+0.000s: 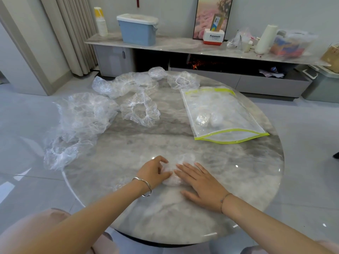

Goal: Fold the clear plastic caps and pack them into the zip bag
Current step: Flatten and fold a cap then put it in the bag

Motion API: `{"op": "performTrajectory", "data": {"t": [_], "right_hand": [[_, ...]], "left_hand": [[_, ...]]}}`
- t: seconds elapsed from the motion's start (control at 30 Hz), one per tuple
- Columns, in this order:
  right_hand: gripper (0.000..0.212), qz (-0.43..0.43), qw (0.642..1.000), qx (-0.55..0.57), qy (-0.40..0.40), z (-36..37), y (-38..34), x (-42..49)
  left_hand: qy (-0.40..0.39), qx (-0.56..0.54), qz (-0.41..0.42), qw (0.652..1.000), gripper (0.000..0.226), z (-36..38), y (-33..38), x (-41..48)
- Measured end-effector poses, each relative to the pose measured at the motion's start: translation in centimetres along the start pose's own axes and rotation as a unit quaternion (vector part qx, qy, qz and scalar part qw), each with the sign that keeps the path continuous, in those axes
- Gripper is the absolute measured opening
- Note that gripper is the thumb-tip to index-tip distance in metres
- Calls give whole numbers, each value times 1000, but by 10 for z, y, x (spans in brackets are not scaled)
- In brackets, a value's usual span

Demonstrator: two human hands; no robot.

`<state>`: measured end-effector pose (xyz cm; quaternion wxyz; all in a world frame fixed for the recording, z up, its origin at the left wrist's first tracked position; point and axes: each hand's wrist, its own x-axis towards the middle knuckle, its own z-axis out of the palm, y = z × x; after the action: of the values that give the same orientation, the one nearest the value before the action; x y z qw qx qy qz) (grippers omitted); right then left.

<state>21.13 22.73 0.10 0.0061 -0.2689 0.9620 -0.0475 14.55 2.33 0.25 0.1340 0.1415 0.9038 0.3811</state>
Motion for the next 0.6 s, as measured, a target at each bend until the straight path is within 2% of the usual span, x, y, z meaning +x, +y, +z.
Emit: {"op": "performTrajectory", "data": {"t": [0.07,0.13,0.2,0.3,0.4,0.5,0.6], "right_hand": [[66,22,998,53,-36,2,5,-3],[72,26,995,81,-56,3,5,-4],[73,31,992,110,-60,1,5,-2],[69,40,988,140,-42,1,7,-1],[64,55,990,125,34,4,10,-2],[45,55,988,111,90,6,9,-1],[32,60,983,130,112,7,8,0]], "left_hand": [[47,48,85,994,38,-1,2,-2],[64,112,218,967,35,-1,5,-6],[62,173,299,937,32,-1,7,-9],[-3,218,267,939,52,1,6,-14],[-50,258,245,933,71,1,0,-15],[-65,251,224,940,60,-1,3,-13],[-59,225,200,952,43,0,7,-13]]}}
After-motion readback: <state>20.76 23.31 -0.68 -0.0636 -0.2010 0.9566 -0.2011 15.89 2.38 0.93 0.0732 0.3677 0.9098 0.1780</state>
